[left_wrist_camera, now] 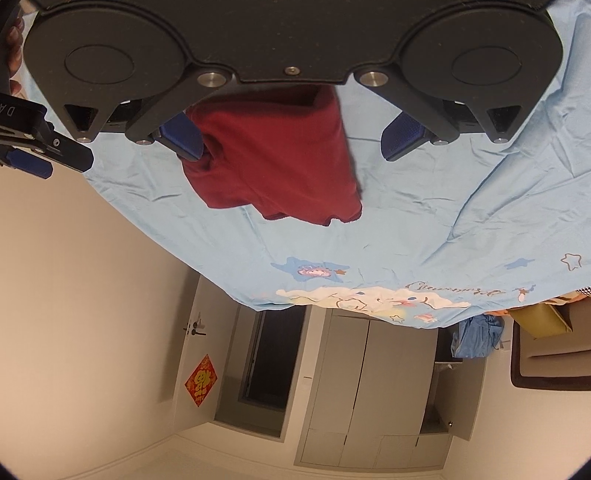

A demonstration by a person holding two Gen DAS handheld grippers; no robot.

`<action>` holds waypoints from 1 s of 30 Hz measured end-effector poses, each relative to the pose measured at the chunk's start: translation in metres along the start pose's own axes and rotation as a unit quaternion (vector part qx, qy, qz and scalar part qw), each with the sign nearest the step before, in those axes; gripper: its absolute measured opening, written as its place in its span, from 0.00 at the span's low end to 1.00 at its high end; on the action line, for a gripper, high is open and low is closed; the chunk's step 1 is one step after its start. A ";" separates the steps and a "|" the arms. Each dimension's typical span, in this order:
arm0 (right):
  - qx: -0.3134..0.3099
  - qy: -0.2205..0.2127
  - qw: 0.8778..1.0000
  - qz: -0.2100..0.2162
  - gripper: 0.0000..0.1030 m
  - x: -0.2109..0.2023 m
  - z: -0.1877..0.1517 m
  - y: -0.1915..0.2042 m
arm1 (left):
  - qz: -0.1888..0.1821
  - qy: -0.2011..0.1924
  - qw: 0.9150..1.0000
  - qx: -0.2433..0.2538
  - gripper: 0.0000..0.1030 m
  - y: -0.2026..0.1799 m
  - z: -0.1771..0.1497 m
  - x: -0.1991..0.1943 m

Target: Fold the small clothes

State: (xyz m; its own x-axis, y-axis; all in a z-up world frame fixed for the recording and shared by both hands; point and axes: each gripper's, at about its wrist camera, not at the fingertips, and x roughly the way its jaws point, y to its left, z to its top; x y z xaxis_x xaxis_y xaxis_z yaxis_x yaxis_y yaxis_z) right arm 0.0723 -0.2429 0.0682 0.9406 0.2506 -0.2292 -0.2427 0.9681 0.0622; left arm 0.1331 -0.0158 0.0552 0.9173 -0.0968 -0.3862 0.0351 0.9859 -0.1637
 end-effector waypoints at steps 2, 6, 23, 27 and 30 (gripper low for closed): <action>0.000 0.003 1.000 -0.001 1.00 -0.006 -0.007 0.002 | 0.000 -0.001 1.000 0.003 0.99 0.000 -0.008 -0.006; -0.008 0.011 1.000 -0.004 1.00 -0.017 -0.022 0.007 | -0.002 -0.004 1.000 0.004 0.99 0.003 -0.023 -0.014; 0.010 0.041 0.998 -0.036 1.00 -0.033 -0.050 -0.003 | 0.003 0.023 1.000 0.002 0.99 0.007 -0.055 -0.011; 0.009 0.044 0.998 -0.034 1.00 -0.031 -0.051 -0.004 | 0.003 0.026 1.000 0.003 0.99 0.006 -0.055 -0.009; 0.010 0.047 0.998 -0.034 1.00 -0.030 -0.051 -0.005 | 0.005 0.029 1.000 0.005 0.99 0.005 -0.056 -0.008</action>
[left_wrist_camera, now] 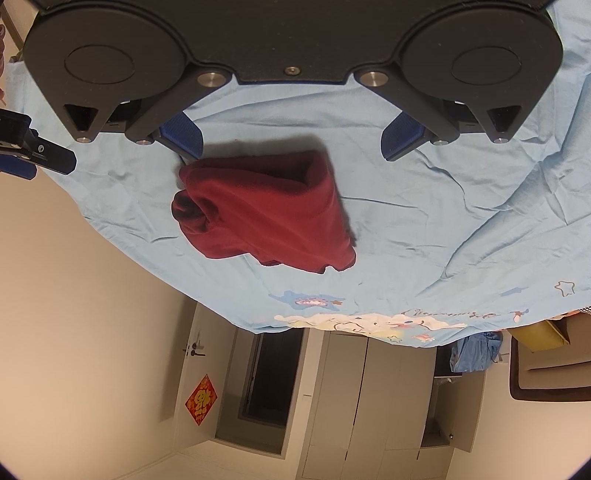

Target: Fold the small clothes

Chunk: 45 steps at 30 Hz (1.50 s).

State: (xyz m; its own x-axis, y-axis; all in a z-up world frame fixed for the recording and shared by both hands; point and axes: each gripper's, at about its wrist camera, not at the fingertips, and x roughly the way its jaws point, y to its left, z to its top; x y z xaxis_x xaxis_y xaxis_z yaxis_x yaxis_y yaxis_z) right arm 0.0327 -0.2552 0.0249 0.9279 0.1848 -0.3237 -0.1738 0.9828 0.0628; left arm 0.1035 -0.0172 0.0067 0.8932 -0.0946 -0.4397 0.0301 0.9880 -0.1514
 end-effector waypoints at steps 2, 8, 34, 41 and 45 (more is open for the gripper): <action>0.001 0.002 1.000 0.000 1.00 0.001 0.000 0.000 | 0.000 0.001 1.000 0.000 0.99 0.000 0.000 0.001; 0.002 0.007 1.000 0.001 1.00 0.004 0.000 -0.001 | 0.001 0.004 1.000 0.000 0.99 0.000 0.000 0.002; 0.003 0.018 1.000 0.003 1.00 0.011 -0.004 -0.002 | 0.002 0.013 1.000 -0.001 0.99 0.000 0.000 0.008; 0.004 0.022 1.000 0.003 1.00 0.012 -0.006 -0.002 | 0.003 0.016 1.000 -0.003 0.99 0.001 -0.001 0.010; 0.004 0.024 1.000 0.004 1.00 0.014 -0.007 -0.003 | 0.003 0.017 1.000 -0.004 0.99 0.001 -0.001 0.011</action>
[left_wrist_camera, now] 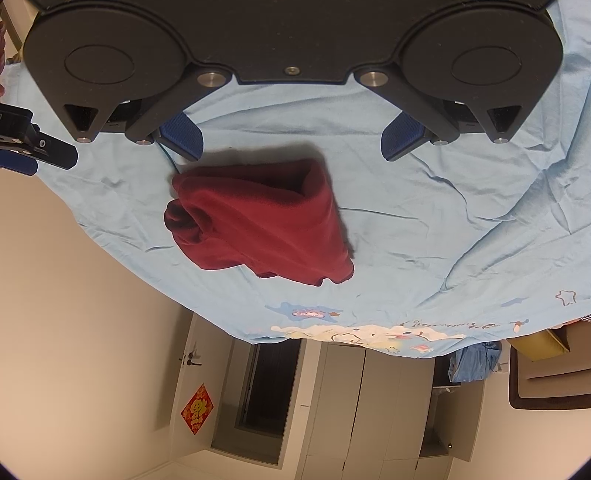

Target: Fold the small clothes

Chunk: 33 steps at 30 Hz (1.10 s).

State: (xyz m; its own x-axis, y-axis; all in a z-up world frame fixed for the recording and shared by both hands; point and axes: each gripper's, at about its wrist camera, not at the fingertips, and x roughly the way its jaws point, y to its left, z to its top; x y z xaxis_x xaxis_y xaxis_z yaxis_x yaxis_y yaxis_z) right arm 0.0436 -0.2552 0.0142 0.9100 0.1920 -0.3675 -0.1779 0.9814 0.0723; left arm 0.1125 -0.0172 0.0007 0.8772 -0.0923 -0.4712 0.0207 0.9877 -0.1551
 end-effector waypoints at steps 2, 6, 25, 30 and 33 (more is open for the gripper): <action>0.000 0.000 1.000 0.000 1.00 0.000 0.000 0.000 | -0.001 0.001 1.000 -0.001 0.99 0.001 0.000 0.001; 0.000 0.002 1.000 0.000 1.00 0.001 0.000 0.000 | -0.003 0.004 1.000 -0.004 0.99 0.002 0.000 0.002; 0.005 0.013 1.000 0.001 1.00 0.006 -0.003 -0.002 | 0.011 0.023 1.000 -0.002 0.99 -0.001 -0.001 0.006; 0.005 0.015 1.000 0.001 1.00 0.006 -0.004 -0.002 | 0.025 0.033 0.999 -0.002 0.99 -0.003 -0.003 0.008; 0.006 0.016 1.000 0.000 1.00 0.007 -0.004 -0.002 | 0.033 0.034 0.999 0.000 0.99 -0.004 -0.003 0.008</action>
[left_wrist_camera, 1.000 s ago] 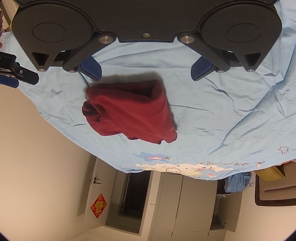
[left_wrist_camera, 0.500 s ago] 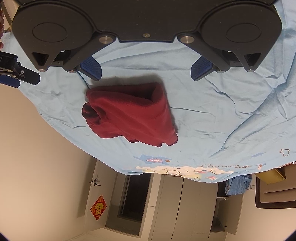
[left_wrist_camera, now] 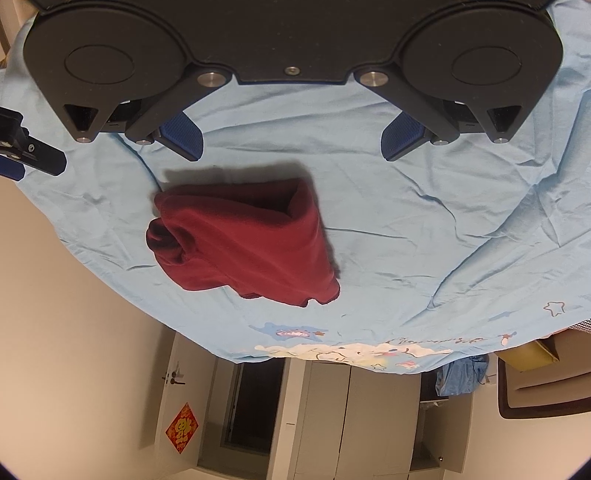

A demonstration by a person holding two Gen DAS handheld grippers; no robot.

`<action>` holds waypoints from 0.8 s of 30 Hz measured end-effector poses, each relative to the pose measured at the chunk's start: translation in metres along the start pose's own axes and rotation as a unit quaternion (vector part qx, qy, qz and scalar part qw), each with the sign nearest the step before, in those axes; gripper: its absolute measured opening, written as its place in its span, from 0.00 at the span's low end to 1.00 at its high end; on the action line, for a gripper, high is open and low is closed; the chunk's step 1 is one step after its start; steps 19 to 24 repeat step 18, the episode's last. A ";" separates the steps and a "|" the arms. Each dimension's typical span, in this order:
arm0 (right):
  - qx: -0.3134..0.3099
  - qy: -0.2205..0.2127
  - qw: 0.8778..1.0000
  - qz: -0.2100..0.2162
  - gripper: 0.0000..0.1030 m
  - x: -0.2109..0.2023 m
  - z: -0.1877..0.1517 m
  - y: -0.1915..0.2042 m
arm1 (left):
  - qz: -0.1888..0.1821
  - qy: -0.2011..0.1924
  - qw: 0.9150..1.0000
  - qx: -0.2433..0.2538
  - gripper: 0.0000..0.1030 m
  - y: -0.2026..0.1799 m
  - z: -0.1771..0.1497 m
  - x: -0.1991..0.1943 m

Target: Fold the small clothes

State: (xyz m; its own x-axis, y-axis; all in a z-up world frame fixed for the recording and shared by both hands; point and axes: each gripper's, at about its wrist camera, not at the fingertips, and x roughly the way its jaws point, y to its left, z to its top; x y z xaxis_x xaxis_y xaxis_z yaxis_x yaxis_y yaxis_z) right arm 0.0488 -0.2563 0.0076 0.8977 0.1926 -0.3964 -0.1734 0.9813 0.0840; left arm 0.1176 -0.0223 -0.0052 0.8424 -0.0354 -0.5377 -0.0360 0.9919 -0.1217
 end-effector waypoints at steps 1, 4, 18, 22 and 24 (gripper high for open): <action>0.000 0.001 1.000 0.000 1.00 0.000 0.000 0.000 | 0.003 0.002 1.000 -0.002 0.99 0.000 0.000 0.001; 0.001 0.003 1.000 0.000 1.00 0.002 -0.001 0.000 | 0.010 0.006 1.000 -0.005 0.99 0.000 0.001 0.002; 0.003 0.025 1.000 -0.001 1.00 0.018 -0.006 -0.004 | 0.008 0.023 1.000 -0.014 0.99 0.004 0.002 0.013; 0.003 0.025 1.000 -0.001 1.00 0.018 -0.006 -0.004 | 0.008 0.023 1.000 -0.014 0.99 0.004 0.002 0.013; 0.003 0.025 1.000 -0.001 1.00 0.018 -0.006 -0.004 | 0.008 0.023 1.000 -0.014 0.99 0.004 0.002 0.013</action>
